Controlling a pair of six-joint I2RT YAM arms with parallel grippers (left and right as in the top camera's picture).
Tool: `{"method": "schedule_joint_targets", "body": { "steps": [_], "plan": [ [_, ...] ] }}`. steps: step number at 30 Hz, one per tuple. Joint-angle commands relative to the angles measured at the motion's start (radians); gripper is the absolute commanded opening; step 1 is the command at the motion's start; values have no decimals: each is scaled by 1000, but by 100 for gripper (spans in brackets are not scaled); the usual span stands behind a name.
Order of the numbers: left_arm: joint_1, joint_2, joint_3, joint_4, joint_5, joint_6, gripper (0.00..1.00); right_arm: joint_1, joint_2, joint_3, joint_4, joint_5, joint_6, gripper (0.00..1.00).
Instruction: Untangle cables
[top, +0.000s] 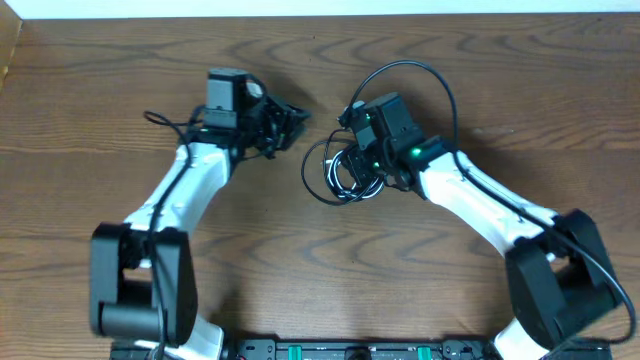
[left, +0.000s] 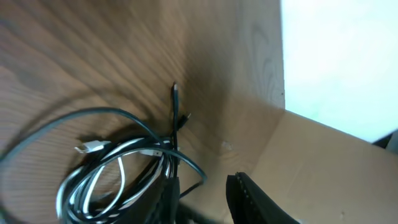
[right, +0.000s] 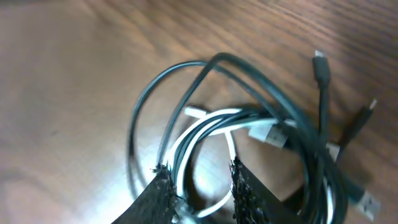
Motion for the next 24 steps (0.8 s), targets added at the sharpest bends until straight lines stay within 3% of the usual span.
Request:
{"method": "schedule_joint_targets", "body": {
  "steps": [1, 4, 16, 24],
  "plan": [
    [19, -55, -4, -39, 17, 130, 36, 2, 43, 7, 59, 180, -34, 33],
    [19, -57, -4, -87, 17, 152, 36, -5, 79, 7, 105, 292, -52, 35],
    [18, -57, -4, -248, 10, 270, 36, -12, 167, 8, 312, 318, -71, 34],
    [18, -57, -4, -285, -19, 277, 36, -31, 195, 76, 318, 347, -75, 16]
  ]
}}
